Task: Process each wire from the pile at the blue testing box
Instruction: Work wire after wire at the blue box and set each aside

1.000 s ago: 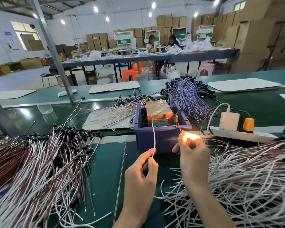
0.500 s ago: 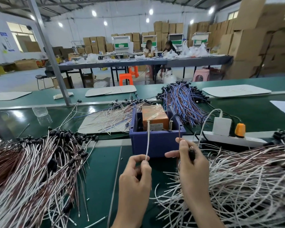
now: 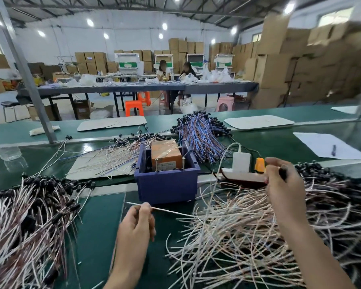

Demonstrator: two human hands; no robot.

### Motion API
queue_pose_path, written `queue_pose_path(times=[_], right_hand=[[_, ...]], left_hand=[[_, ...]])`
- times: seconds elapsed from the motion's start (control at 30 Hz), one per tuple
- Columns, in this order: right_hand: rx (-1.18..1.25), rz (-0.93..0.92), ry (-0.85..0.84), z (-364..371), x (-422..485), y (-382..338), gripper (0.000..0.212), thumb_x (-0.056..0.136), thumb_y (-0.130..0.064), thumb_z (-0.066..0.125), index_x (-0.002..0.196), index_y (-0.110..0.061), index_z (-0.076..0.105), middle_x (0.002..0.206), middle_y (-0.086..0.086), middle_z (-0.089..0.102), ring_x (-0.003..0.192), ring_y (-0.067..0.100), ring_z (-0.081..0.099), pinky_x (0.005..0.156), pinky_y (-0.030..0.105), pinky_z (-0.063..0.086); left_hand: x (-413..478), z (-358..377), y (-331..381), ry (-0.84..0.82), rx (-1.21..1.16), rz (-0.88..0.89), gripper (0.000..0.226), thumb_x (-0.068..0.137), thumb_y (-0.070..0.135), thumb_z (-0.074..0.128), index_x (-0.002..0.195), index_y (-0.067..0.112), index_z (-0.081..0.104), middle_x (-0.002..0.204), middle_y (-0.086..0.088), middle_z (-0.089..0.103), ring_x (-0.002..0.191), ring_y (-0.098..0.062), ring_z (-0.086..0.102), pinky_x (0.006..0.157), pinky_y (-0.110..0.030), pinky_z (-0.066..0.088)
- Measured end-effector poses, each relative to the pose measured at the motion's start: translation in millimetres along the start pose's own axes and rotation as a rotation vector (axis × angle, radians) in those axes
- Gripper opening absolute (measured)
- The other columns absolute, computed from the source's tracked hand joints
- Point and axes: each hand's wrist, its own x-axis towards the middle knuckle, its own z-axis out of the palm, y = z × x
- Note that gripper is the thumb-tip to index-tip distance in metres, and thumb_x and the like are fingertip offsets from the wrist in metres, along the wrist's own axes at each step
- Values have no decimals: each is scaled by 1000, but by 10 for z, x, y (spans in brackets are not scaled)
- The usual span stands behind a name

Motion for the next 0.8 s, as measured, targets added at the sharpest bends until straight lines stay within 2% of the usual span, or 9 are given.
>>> queue_pose_path(times=[0.13,0.23,0.33,0.4,0.47,0.53,0.6,0.7,0.8], right_hand=[[-134,19,25,-329,229,26,29,99,-21,56,128,-25,53,81,4,56,53,10,45,41,19,36],[-369,-33,116,-433,292,-14,53,96,-23,61,145,-20,41,130,9,51,109,21,55,84,29,47],[-471,-237,193,-345,155,-148,49,97,-21,58,144,-20,44,143,5,44,133,20,41,107,33,33],[-442,-352,116,-144,-33,-212,40,99,-20,54,139,-22,49,136,-5,49,128,13,46,110,35,37],[-370,-388,-73,155,-288,-235,32,101,-19,52,132,-25,53,123,-16,54,114,7,57,101,36,49],[-353,-406,-281,489,-591,-198,28,102,-21,51,128,-31,54,113,-26,55,106,-6,57,93,21,50],[-408,-474,-444,804,-878,-94,29,104,-20,47,130,-31,54,112,-22,57,107,-6,55,91,12,46],[-484,-513,-631,1179,-1206,126,32,105,-22,41,135,-30,50,125,-11,56,109,3,55,96,22,48],[-454,-397,-736,1414,-1386,308,33,104,-26,45,135,-38,46,125,-13,58,108,3,58,95,26,50]], left_hand=[[-44,45,28,-43,-9,-20,27,103,35,48,92,15,62,59,3,53,50,-10,48,42,-21,41],[-56,57,43,-38,16,-9,24,104,35,45,98,20,63,58,6,52,49,-6,47,42,-18,40],[-60,55,41,-30,95,14,26,106,36,42,99,23,63,56,6,47,50,-9,45,47,-27,41],[-51,29,18,28,208,76,26,105,38,41,96,28,63,55,4,48,51,-14,46,56,-37,43],[-40,-12,4,96,315,133,30,104,40,38,91,33,64,57,0,56,56,-17,53,62,-39,45],[-32,-49,18,132,368,149,36,104,42,35,87,35,66,62,4,62,60,-15,58,61,-37,46],[-13,-80,43,149,395,141,39,105,41,33,85,35,66,60,5,62,57,-13,57,59,-36,45],[21,-118,73,175,383,143,40,105,38,33,83,35,66,67,13,65,62,-8,59,63,-37,46],[44,-133,106,206,370,158,40,106,35,33,82,34,65,82,34,64,79,11,59,66,-16,40]])
